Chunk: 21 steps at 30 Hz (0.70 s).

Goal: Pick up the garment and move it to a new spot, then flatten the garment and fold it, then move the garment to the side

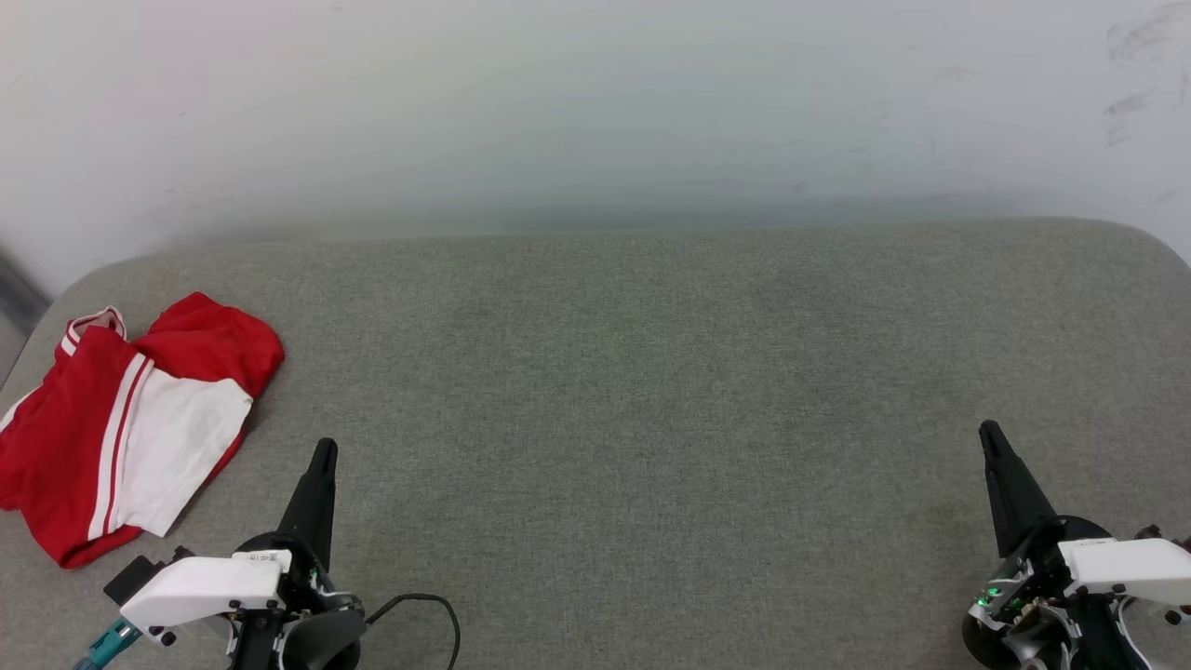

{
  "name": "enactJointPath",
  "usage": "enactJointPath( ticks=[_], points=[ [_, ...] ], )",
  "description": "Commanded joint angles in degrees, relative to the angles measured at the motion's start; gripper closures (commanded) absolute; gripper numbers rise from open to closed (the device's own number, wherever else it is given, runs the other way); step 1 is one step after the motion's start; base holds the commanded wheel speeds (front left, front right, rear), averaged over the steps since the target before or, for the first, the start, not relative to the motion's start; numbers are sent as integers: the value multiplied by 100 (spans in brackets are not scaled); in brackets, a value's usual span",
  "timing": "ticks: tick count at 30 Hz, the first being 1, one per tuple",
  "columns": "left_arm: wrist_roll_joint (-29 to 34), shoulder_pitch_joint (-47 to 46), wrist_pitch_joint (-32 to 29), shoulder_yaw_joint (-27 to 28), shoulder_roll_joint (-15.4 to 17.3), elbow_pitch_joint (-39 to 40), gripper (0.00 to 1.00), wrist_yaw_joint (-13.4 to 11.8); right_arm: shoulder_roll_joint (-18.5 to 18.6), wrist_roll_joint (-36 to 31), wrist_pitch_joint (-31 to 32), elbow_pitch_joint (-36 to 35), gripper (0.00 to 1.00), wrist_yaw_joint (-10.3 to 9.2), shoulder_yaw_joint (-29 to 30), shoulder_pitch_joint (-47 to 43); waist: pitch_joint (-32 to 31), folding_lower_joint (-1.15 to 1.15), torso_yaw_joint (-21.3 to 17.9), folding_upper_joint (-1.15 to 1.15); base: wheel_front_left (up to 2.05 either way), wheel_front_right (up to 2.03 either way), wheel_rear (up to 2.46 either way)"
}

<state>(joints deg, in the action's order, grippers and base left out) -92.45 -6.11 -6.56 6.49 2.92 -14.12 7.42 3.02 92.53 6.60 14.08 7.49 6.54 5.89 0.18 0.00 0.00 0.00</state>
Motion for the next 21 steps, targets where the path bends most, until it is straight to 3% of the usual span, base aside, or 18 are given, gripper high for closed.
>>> enactJointPath(
  ticks=[1,21],
  points=[
    [7,-39,-11,14,-6,2,100,23,-22,-27,5,2,100,0,-2,78,0,0,0,0,0,0,0],
    [7,-39,-11,14,-6,2,100,18,-22,-26,4,2,100,0,-3,78,0,0,0,0,0,0,0]
  ],
)
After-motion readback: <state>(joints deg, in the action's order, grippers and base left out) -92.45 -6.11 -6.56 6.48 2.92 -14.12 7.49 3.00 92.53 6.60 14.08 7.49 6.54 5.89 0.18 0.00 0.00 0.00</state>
